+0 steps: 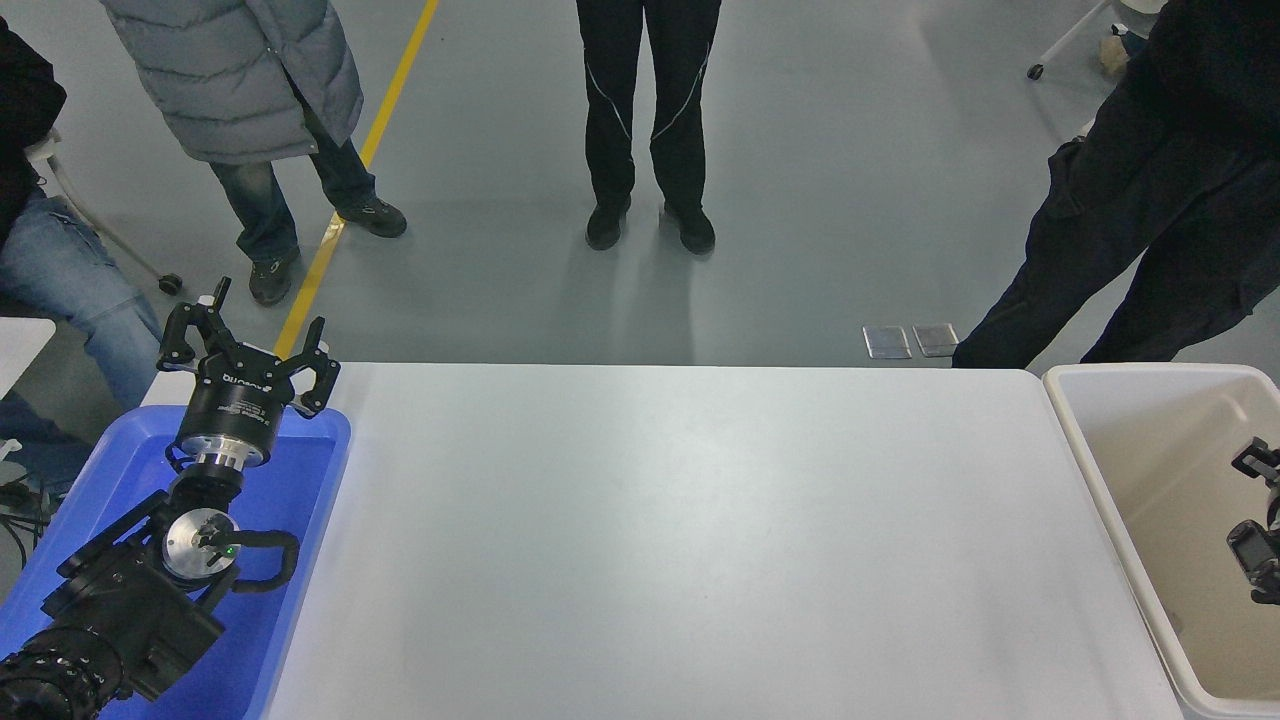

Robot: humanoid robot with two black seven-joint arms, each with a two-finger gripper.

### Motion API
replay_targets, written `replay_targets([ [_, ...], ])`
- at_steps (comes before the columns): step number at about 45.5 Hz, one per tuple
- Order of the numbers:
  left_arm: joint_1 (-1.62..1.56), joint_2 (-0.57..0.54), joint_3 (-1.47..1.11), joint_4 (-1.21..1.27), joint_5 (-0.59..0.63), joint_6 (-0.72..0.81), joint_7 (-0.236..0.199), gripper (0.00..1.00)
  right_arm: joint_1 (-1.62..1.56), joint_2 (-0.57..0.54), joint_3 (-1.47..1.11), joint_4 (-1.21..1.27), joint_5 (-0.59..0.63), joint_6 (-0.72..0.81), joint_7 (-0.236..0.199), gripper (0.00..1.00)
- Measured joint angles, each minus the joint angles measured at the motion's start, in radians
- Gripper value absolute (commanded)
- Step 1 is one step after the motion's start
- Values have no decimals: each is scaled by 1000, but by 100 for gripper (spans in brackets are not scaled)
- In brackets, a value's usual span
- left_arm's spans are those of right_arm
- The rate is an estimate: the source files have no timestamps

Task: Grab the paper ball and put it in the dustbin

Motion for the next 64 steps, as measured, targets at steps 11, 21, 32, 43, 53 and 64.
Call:
replay_targets([
  [11,0,0,1,0,0,0,1,98,342,-207,-136,524,-3,37,0,100],
  [21,0,0,3,0,0,1,2,98,717,-253,-396,897,-1,154,1,100],
  [32,0,0,3,0,0,2,2,98,1118,-192,-595,1102,-4,599,1,100],
  [43,0,0,3,0,-1,2,2,98,1469,-69,-631,1177,-3,824,0,100],
  [53,0,0,3,1,0,2,2,98,1658,11,-545,1217,-2,887,0,100],
  [64,0,0,3,0,0,3,2,98,1744,98,-466,1238,4,910,0,100],
])
